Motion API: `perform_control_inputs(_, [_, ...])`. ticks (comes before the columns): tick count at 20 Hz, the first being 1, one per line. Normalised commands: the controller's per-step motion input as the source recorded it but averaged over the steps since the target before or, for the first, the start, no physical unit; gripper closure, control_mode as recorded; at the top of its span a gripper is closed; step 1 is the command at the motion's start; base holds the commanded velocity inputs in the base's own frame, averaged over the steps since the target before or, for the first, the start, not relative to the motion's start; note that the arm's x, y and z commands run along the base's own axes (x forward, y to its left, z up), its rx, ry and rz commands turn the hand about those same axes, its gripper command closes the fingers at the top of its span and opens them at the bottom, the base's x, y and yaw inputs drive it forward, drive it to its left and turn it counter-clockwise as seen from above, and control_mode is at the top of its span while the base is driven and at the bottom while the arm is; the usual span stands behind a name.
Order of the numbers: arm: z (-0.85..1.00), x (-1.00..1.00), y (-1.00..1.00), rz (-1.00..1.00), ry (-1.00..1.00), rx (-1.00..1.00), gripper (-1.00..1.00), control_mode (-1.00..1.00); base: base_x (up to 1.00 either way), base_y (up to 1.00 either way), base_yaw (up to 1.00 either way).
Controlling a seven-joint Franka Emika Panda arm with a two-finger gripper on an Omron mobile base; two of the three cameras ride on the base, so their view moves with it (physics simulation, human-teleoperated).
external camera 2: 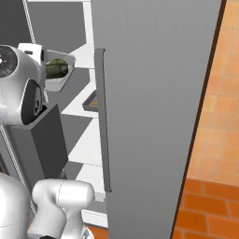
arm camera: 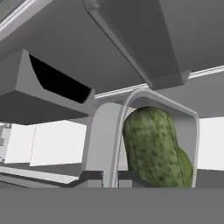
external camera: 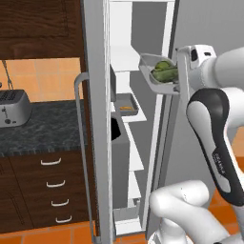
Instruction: Take the meat container that has the shrimp and place it on the second highest rack of the freezer. Then take the vegetable container that has the cucumber and lime and place it on the highest rack of the freezer.
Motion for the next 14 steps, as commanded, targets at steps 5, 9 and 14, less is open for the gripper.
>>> perform_control_inputs(5, [0.01,0.78,0.03,-0.02,0.01,0.05,1.0,-1.0,0.0,0.0,0.0])
perform_control_inputs(9, [0.0,0.69,0.27,0.0,0.01,-0.01,1.0,-1.0,0.0,0.0,0.0])
perform_control_inputs(14, [0.0,0.48,0.23,0.0,-0.02,-0.07,1.0,-1.0,0.0,0.0,0.0])
